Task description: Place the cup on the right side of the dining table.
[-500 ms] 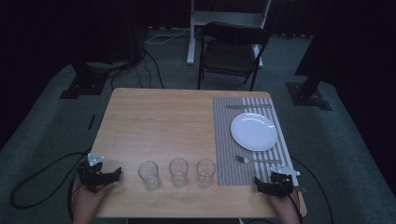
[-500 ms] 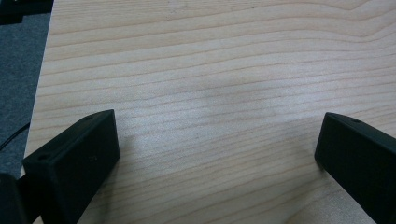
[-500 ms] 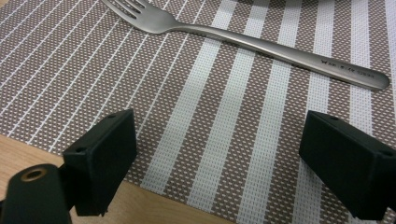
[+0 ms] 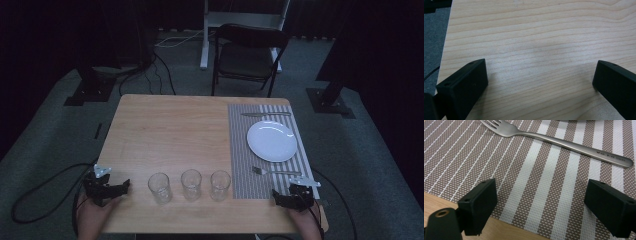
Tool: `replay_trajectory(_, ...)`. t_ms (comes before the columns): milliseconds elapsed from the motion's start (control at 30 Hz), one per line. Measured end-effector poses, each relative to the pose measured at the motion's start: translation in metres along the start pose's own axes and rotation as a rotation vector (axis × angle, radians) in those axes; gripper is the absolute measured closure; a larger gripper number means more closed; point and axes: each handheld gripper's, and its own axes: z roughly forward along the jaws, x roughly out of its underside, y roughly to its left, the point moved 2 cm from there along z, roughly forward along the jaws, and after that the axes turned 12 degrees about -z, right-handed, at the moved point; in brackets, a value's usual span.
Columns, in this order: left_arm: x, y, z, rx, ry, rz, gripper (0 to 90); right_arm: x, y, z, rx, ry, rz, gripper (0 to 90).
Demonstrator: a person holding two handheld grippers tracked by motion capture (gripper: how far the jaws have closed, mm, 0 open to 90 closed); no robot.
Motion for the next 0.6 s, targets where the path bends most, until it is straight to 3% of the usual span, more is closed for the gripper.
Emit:
replay_trajectory(400,0.0,0.0,0.0,0.0,0.0,0.0,0.2,-0.0024,0.0008,-0.0002,0.002,0.017,0.001,11.2)
replay_trajectory(600,0.0001,0.0,0.0,0.0,0.0,0.0,0.2,-0.0044,0.0026,-0.0057,-0.036,0.011,-0.002,13.4)
